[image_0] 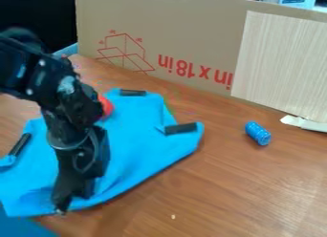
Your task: Unfold the cloth from the top left to the bottom right
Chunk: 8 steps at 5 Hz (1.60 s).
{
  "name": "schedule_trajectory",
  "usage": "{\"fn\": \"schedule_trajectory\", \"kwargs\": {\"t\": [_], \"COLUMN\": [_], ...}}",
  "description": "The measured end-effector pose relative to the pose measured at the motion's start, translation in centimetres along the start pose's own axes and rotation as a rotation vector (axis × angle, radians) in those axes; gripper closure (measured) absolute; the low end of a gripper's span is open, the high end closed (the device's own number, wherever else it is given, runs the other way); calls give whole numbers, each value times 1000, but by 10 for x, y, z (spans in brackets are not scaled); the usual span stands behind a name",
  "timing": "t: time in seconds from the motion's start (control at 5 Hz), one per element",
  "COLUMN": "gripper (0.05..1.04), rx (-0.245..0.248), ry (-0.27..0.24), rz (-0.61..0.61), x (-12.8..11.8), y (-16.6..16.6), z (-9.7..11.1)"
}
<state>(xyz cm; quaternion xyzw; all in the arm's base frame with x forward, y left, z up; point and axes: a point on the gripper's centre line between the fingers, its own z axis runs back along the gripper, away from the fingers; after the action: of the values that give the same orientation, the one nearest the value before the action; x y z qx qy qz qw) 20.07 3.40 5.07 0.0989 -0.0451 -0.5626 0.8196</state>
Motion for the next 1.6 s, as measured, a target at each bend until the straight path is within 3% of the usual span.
{"fn": "schedule_trajectory", "kwargs": {"t": [0.4,0.8,1.2,1.6], "gripper": [1029,1029,1029,1008], "rx": [92,55,-8,-8], "ry": [-34,-56,-93,-135], "rz": [-21,-59,-182,-246], "x": [17,27,16,2], "y": [-5,-15,-36,-58], "z": [27,29,25,36]}}
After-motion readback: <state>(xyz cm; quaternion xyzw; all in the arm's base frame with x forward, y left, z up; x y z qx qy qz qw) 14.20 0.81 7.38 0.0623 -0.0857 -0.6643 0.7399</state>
